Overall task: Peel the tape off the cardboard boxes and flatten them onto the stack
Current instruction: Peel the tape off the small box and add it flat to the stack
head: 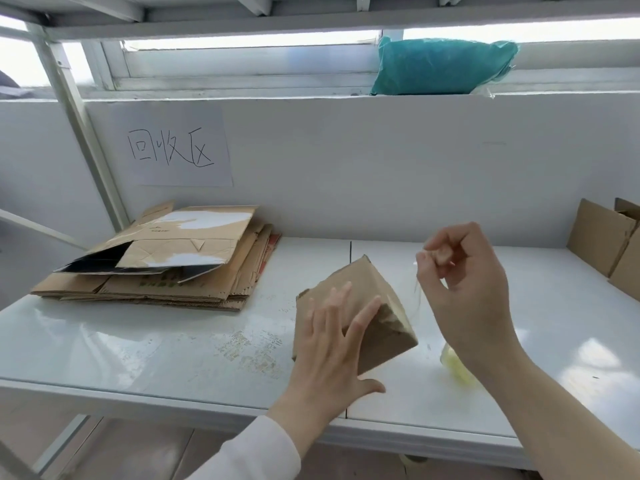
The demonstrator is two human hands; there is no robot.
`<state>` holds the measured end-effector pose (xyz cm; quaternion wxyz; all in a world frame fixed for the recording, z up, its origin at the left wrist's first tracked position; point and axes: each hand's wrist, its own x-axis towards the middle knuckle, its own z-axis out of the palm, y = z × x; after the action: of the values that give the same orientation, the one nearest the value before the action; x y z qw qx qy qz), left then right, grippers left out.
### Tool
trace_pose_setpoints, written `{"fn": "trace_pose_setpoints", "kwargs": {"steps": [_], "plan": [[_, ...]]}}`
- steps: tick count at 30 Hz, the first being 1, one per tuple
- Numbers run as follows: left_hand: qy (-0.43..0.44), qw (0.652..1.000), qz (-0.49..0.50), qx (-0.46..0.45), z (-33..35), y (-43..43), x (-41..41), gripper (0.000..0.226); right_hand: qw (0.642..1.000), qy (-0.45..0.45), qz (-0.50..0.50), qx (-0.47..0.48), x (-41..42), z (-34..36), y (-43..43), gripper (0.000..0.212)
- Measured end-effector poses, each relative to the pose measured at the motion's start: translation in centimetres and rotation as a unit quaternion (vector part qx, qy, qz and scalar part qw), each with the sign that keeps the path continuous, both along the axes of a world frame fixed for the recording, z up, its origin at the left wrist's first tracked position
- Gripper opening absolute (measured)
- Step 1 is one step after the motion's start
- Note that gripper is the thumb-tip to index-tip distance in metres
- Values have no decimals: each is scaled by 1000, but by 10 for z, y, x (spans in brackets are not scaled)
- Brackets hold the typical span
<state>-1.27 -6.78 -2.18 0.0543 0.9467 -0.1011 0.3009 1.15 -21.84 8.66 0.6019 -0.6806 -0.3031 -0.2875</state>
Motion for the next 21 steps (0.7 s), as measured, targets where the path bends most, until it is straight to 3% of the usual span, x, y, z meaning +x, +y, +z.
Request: {"fn": "trace_pose_setpoints", "kwargs": {"steps": [3,7,13,16,21], "plan": [[-65,996,-16,-55,-1,-20,1,129,999,-14,31,16,-1,19,16,35],[-130,985,34,-112,7,-44,11,121,998,-22,57,8,0,32,29,37],[-156,965,72,-198,25,-42,23,109,997,-25,66,23,8,48,28,33],[-162,966,56,-195,35,-28,24,105,999,-26,10,23,15,55,22,36],[-155,981,0,-116,41,11,13,97,995,35,-75,51,41,62,-3,34]]}}
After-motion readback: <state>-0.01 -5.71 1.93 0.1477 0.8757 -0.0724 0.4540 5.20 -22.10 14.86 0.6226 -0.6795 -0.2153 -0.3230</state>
